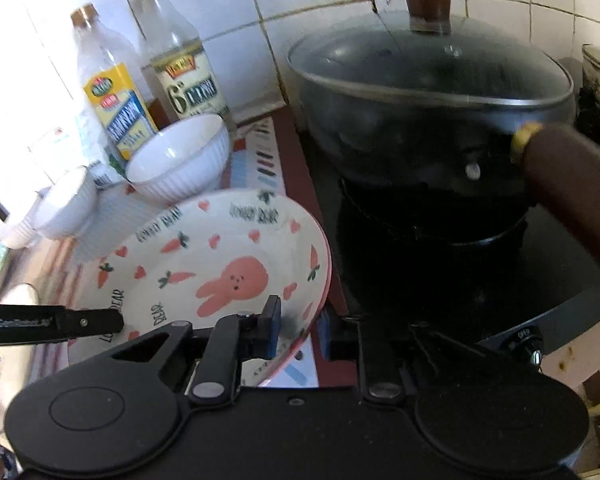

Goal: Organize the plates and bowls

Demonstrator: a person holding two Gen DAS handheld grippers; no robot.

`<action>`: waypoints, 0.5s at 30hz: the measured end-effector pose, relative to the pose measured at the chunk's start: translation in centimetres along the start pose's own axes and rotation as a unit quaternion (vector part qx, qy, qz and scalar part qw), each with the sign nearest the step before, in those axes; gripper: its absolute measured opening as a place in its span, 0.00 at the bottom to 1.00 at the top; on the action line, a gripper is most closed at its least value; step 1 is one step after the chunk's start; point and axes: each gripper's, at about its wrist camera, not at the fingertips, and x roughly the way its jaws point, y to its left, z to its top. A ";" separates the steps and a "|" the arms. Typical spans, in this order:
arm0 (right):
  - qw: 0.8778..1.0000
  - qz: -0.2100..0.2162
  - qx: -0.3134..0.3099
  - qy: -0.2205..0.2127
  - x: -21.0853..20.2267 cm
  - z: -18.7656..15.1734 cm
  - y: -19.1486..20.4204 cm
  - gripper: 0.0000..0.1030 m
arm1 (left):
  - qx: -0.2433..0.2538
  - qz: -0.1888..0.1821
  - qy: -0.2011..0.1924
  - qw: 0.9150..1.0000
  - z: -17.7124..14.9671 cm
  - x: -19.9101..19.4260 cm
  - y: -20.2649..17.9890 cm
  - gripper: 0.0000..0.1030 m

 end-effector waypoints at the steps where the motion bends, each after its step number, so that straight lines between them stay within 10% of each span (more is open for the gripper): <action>1: 1.000 0.007 0.005 0.004 -0.3 0.3 -0.1 0.21 | 0.007 0.005 0.003 1.000 0.2 -0.3 -0.2 0.17; 15: 0.997 0.051 0.043 0.049 -3.1 0.5 -0.4 0.19 | 0.056 0.011 0.007 0.998 -1.3 -5.7 -0.8 0.17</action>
